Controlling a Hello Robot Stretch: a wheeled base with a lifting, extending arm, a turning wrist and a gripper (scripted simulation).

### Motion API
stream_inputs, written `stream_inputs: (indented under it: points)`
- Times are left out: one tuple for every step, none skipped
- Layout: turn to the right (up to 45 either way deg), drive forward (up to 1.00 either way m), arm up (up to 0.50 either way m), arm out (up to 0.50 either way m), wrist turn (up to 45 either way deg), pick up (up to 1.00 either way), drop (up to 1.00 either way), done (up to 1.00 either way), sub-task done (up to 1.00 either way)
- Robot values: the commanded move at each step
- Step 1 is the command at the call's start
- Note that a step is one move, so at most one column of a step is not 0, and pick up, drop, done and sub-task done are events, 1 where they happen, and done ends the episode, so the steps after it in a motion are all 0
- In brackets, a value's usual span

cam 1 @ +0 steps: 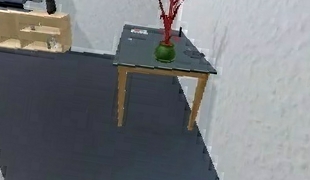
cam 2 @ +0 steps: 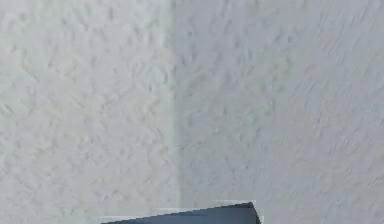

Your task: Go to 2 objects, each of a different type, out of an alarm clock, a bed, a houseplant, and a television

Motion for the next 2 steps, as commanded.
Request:
stream_inputs:
  points:
    - [0.0,0.9,0.0,0.0,0.0,0.0,0.0,0.0,0.0]
    - [0.0,0.0,0.0,0.0,0.0,0.0,0.0,0.0,1.0]
